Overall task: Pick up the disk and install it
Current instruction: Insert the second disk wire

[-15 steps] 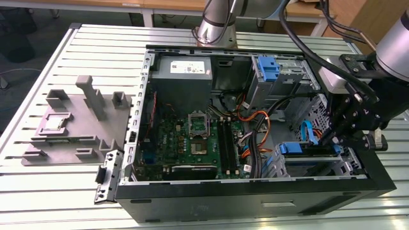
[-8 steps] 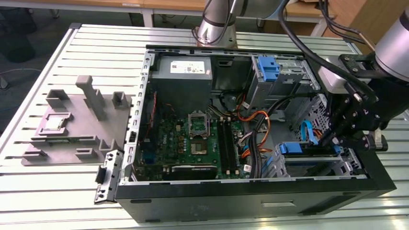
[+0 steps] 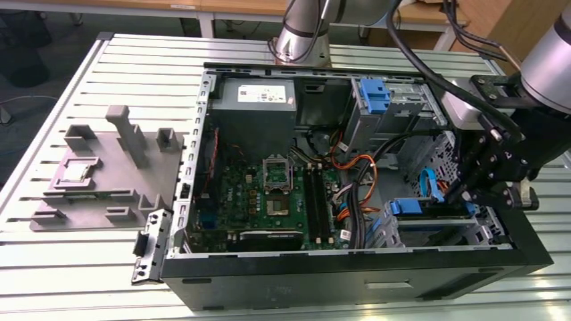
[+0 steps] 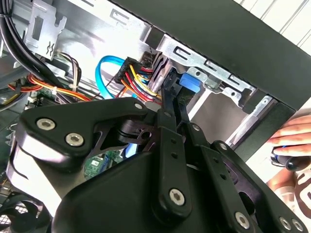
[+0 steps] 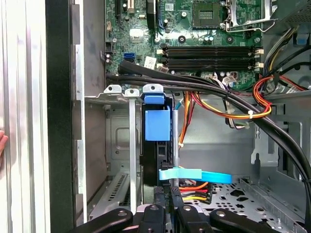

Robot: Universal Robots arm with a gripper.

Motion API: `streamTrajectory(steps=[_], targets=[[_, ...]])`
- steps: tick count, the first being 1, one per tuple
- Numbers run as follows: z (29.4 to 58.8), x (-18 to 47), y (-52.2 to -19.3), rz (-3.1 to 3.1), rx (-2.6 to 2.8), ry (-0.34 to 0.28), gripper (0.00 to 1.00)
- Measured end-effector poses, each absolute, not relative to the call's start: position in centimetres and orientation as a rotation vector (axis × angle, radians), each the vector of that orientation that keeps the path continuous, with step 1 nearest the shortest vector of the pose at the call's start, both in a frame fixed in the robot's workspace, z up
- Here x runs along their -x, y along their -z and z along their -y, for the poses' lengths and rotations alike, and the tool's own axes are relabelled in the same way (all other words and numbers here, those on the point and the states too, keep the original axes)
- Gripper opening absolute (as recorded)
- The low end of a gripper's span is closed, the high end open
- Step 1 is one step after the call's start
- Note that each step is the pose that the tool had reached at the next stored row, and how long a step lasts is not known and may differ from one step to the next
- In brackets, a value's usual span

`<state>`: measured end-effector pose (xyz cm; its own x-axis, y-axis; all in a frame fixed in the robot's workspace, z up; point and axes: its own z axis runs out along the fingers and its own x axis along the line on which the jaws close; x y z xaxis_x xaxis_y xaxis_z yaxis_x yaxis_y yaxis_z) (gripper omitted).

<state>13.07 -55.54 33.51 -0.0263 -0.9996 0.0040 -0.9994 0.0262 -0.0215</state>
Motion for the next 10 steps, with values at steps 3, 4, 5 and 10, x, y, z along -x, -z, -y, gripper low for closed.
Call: streamTrajectory(steps=[3, 4, 5, 10], targets=[[55.50, -13.03, -33.48, -2.242, 2.183, 0.029, 0.16], [55.49, -13.01, -33.48, -2.242, 2.183, 0.029, 0.16], [55.48, -13.00, -33.47, -2.243, 2.183, 0.029, 0.16], [55.47, -13.00, -33.27, -2.244, 2.182, 0.030, 0.16]])
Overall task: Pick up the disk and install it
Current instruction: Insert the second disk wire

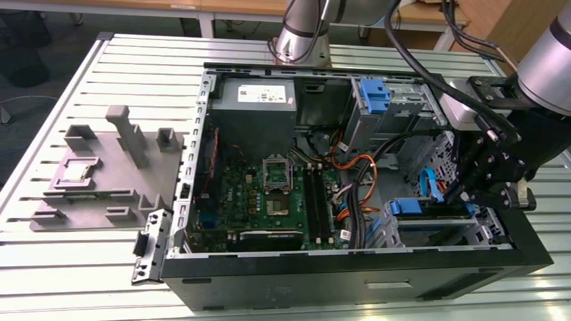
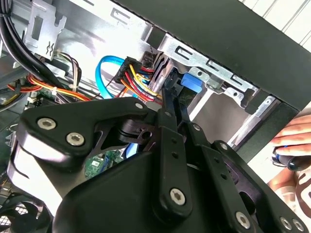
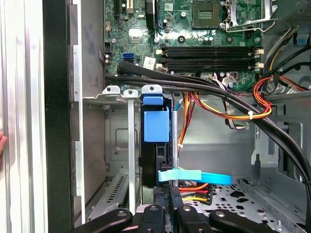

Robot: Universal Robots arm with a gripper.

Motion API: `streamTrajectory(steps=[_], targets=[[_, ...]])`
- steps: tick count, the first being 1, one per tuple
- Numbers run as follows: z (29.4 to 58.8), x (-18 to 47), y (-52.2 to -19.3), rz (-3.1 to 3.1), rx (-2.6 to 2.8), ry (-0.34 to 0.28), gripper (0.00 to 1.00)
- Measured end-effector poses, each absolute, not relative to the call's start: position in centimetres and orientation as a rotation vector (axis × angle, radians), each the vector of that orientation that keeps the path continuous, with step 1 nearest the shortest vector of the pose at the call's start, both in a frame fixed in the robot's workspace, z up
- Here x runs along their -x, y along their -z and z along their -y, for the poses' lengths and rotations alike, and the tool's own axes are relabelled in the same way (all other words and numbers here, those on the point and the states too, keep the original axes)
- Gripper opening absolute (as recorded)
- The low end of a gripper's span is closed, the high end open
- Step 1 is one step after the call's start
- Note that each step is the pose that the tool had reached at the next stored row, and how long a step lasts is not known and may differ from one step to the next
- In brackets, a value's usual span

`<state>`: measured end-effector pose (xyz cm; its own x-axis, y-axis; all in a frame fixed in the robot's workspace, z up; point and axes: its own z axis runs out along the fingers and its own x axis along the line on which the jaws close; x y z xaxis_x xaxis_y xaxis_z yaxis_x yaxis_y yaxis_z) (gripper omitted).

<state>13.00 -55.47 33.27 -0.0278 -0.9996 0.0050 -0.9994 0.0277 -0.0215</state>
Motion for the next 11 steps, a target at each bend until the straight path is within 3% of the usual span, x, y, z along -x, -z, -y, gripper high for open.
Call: streamTrajectory(steps=[11], targets=[[55.47, -13.00, -32.84, -2.244, 2.183, 0.031, 0.16]])
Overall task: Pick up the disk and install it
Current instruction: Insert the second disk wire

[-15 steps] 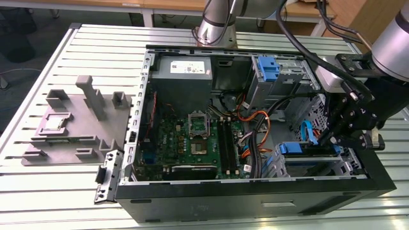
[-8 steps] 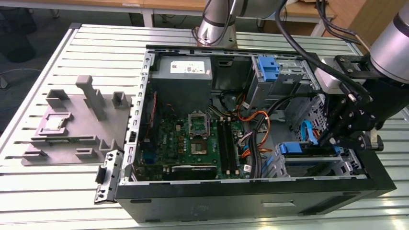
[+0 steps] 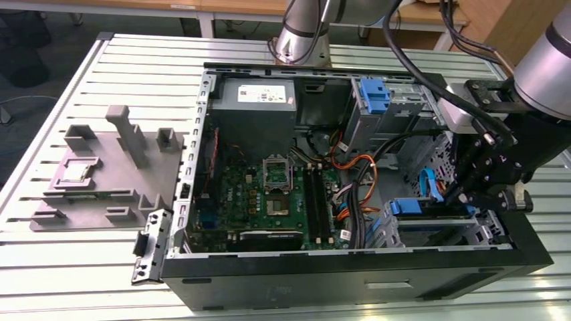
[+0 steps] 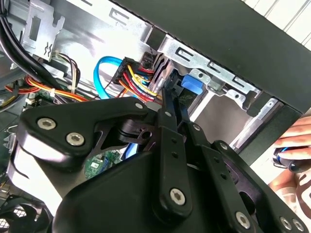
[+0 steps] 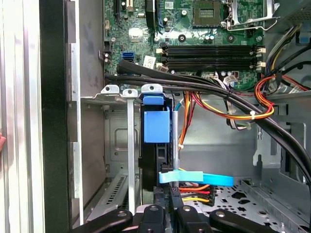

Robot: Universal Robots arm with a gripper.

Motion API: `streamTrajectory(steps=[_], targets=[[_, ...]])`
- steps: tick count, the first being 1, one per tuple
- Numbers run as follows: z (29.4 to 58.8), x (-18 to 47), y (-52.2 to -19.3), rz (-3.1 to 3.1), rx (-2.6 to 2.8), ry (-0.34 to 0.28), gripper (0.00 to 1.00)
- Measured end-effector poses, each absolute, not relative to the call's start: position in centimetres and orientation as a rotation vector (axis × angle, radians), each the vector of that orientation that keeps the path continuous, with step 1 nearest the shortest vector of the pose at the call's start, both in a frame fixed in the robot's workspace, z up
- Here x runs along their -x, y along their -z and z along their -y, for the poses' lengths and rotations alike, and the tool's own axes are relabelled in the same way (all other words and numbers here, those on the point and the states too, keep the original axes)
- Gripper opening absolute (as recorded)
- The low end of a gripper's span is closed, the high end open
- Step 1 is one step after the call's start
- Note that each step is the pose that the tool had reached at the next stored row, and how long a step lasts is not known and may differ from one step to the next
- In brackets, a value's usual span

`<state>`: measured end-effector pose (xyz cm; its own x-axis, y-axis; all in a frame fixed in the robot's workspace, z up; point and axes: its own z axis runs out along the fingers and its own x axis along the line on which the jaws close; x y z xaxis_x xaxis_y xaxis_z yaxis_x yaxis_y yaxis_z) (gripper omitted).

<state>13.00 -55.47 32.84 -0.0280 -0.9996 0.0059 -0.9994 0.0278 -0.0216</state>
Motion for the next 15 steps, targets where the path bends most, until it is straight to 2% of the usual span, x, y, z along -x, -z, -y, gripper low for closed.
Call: streamTrajectory(steps=[14, 15], targets=[[55.46, -12.99, -32.57, -2.243, 2.181, 0.028, 0.17], [55.47, -12.99, -32.62, -2.244, 2.182, 0.029, 0.24]])
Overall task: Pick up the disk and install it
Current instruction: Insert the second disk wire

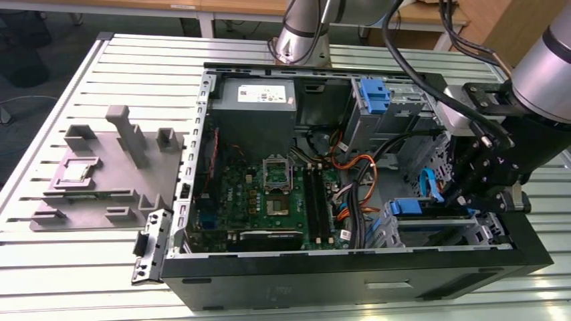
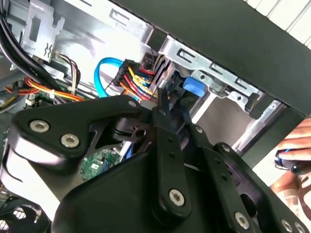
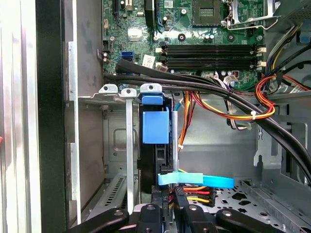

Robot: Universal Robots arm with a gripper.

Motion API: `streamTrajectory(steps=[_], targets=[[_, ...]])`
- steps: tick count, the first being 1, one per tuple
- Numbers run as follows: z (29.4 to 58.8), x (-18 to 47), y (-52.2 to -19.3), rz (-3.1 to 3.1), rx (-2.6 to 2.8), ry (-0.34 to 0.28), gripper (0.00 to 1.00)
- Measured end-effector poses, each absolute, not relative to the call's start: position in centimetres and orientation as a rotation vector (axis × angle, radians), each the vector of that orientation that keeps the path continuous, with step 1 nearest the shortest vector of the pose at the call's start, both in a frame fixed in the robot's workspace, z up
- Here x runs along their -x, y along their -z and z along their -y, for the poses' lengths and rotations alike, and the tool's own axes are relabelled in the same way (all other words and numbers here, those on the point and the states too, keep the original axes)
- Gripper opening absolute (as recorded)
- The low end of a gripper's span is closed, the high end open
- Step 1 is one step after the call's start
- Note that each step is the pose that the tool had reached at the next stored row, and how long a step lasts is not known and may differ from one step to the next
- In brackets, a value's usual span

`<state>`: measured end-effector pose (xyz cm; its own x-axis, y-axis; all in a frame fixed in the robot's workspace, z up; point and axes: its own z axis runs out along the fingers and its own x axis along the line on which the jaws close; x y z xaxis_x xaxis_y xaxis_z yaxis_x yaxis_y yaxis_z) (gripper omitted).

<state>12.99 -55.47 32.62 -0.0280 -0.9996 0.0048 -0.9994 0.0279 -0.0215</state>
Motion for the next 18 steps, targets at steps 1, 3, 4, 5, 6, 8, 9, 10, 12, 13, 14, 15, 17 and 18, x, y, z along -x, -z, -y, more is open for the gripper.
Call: streamTrajectory(steps=[1, 3, 4, 5, 6, 8, 9, 10, 12, 13, 14, 15, 17, 18], targets=[[55.5, -13.0, -32.6, -2.244, 2.182, 0.030, 0.24], [55.5, -13.0, -32.6, -2.244, 2.182, 0.030, 0.24], [55.5, -13.0, -32.7, -2.244, 2.182, 0.030, 0.24], [55.5, -13.0, -32.9, -2.244, 2.182, 0.030, 0.24], [55.5, -13.0, -33.1, -2.244, 2.182, 0.030, 0.24], [55.5, -13.0, -33.6, -2.244, 2.182, 0.030, 0.24], [55.5, -13.0, -33.9, -2.244, 2.182, 0.030, 0.24], [55.5, -13.0, -34.2, -2.244, 2.182, 0.030, 0.24], [55.5, -13.0, -34.7, -2.244, 2.182, 0.030, 0.24], [55.5, -13.0, -35.0, -2.244, 2.182, 0.030, 0.24], [55.5, -13.0, -35.2, -2.244, 2.182, 0.030, 0.24], [55.5, -13.0, -35.4, -2.244, 2.182, 0.030, 0.24], [55.5, -13.0, -35.4, -2.244, 2.182, 0.030, 0.24], [55.5, -13.0, -35.4, -2.244, 2.182, 0.029, 0.24]])
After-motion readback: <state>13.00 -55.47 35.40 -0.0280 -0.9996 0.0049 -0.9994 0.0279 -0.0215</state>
